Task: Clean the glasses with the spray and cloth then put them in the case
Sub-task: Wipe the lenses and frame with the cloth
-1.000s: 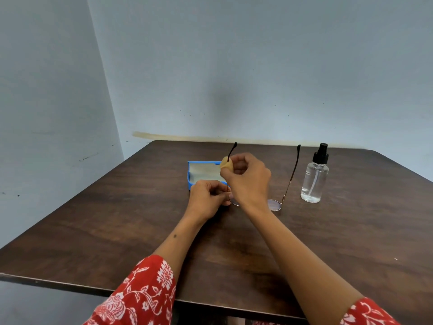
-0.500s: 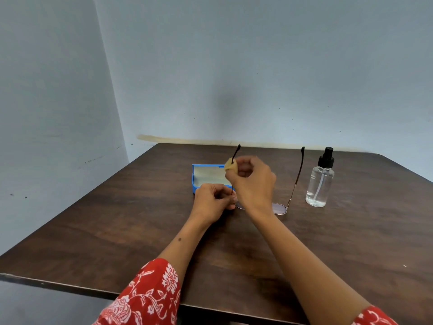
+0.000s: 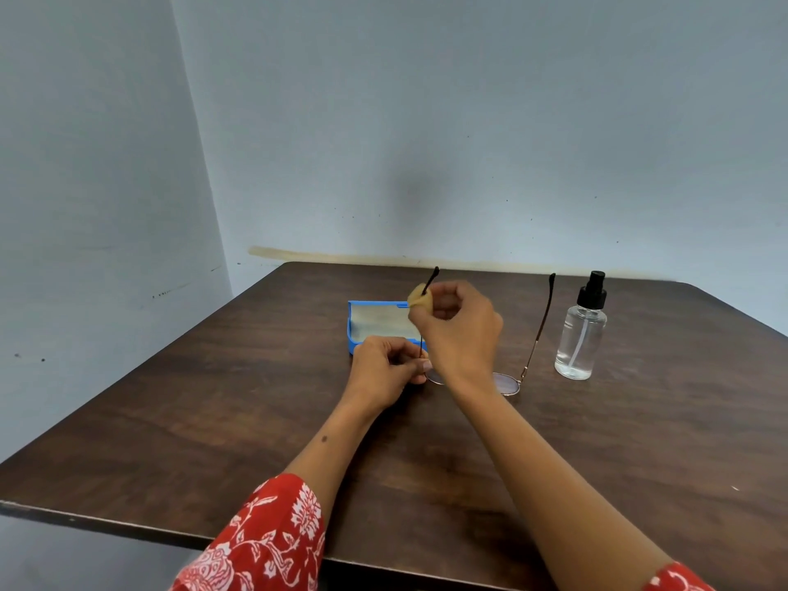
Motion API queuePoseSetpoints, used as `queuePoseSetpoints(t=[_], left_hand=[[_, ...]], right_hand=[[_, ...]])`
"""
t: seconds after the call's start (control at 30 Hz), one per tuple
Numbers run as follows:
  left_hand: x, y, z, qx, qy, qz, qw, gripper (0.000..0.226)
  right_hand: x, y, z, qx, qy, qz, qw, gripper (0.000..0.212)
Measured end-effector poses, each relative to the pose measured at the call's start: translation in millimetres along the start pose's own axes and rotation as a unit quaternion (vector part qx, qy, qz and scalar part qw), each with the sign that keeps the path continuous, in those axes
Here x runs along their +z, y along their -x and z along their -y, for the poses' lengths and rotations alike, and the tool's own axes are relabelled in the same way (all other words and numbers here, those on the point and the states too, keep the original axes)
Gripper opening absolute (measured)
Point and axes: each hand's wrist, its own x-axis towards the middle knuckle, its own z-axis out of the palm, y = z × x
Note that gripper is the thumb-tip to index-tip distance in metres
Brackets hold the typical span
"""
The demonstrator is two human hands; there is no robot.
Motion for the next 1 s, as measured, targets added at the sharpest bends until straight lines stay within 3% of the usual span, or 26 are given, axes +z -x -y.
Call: queuePoseSetpoints(t=[0.1,0.33,0.67,1.0], left_hand=[[-1,1,-2,0.005,-0.008,0.003,1.0,0.012],[1,-1,1,-0.005,0.007,-0.006,1.0,0.011],[-1,-1,0,0.009,-0.022,0.003,1.0,0.016],[1,0,1,-0.007,-0.004,-0.004,1.0,0.013]], right_hand=[[-1,4,-11,0.031,0.038,0.029,0.998,0.015],[-4,-9,14,-0.039,-0.025,-0.008,0.999,0.015],[0,3,-13,0.023,0.069,0.033,0.997,0.015],[-4,-6,17,-0.023,-0.003,-0.011,1.0,0.016]])
